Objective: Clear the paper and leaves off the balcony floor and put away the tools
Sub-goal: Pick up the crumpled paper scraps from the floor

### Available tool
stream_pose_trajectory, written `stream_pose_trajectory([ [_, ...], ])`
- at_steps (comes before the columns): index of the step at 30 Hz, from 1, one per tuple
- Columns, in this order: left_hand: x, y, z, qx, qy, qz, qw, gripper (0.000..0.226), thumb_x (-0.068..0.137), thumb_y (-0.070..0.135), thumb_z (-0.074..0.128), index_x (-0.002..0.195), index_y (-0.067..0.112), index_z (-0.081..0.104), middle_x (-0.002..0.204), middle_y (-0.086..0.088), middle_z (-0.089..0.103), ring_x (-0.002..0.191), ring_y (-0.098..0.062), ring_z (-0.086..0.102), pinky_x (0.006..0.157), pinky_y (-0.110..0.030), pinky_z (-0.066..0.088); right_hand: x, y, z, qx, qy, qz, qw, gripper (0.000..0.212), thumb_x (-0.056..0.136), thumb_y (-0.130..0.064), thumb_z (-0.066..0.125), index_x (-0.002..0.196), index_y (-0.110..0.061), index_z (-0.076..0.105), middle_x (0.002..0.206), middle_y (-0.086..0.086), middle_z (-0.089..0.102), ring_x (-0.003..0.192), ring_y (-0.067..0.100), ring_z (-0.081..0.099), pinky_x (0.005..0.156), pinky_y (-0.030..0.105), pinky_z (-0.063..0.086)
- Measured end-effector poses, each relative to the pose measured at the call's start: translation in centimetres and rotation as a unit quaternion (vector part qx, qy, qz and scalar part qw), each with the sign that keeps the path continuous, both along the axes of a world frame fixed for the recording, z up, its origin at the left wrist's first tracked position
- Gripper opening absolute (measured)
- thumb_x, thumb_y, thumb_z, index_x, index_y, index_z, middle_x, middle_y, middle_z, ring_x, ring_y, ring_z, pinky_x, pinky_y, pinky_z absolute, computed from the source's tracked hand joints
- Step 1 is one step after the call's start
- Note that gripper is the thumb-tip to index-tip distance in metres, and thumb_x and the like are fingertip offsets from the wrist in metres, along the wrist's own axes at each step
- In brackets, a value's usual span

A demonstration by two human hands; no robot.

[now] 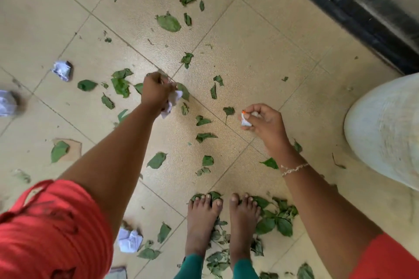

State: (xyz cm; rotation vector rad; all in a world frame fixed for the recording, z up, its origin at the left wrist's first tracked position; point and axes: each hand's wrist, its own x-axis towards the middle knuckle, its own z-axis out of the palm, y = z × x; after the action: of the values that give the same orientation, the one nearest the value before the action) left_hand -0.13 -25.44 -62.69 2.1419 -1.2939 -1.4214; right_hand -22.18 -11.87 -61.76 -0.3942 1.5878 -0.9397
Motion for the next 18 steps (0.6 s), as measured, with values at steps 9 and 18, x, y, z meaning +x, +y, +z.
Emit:
stream_pose_trajectory([
  [9, 2.0, 2.8, 17.7, 0.036, 0.085, 0.128, 0.987, 0.016, 0.095, 0.003, 0.047, 0.081, 0.001, 0.056, 0.040, -0.003, 0.058, 0.023, -0.013, 0.042, 0.029, -0.012, 0.029, 1.2, -1.1, 16.9, 0.007, -0.044, 0.013, 0.999, 0.020, 0.085, 0.012, 0.054, 0.077, -0.007, 0.056, 0.081, 0.008, 0.063, 0.081, 0.029, 0.061, 0.056, 0.019, 0.053],
  [18, 4.0, -1.2, 32.7, 0.000, 0.157, 0.316, 0.936, 0.028, 0.091, -0.002, 0.051, 0.065, 0.005, 0.055, 0.033, 0.000, 0.050, 0.025, -0.011, 0.043, 0.032, -0.010, 0.031, 3.2, -9.3, 31.7, -0.014, -0.033, 0.087, 0.996, 0.021, 0.085, 0.015, 0.052, 0.077, -0.004, 0.058, 0.078, 0.011, 0.062, 0.075, 0.029, 0.061, 0.052, 0.020, 0.052],
])
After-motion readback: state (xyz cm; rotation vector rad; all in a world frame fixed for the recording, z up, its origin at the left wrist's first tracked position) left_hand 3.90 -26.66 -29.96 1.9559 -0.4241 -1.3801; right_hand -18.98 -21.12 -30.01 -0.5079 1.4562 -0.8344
